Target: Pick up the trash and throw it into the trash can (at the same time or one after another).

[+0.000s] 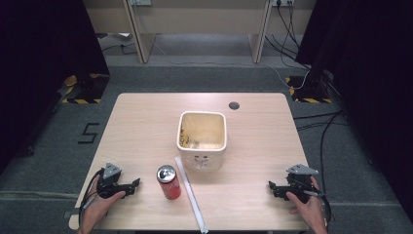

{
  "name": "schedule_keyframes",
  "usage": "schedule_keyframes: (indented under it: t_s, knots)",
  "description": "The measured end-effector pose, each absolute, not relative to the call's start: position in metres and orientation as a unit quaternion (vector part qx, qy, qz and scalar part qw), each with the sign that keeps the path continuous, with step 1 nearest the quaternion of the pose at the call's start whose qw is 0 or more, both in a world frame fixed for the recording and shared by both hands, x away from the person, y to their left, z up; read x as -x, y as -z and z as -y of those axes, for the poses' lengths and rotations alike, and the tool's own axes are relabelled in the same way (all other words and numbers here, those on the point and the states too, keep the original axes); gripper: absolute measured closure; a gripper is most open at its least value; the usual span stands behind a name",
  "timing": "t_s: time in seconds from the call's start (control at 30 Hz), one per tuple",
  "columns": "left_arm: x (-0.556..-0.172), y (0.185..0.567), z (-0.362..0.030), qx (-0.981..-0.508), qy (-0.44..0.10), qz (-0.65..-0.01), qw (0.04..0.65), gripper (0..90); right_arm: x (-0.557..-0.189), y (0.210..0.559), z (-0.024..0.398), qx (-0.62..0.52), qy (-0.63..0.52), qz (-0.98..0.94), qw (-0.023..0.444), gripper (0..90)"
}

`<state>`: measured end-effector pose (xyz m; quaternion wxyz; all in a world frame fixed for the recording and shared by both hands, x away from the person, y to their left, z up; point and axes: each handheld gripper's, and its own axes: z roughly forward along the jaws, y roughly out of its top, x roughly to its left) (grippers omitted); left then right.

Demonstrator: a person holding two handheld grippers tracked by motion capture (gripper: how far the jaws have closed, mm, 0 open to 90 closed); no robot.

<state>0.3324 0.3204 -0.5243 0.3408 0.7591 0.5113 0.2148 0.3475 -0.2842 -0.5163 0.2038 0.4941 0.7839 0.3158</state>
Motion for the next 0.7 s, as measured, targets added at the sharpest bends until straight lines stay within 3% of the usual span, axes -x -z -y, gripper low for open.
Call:
schedule_keyframes:
  t_s: [0.43,0.7]
  knots:
    - [-0.3322,0.5243,-0.3204,-0.760,-0.212,-0.508,0.345,14.1,-0.3474,0.5165,0.2842,-0.495,-0.316,-0.783,0.205,0.2]
    - [-0.3301,0.5230,-0.3257,-0.750,-0.192,-0.505,0.383,15.2,-0.3474,0.5163,0.2843,-0.494,-0.316,-0.784,0.204,0.2]
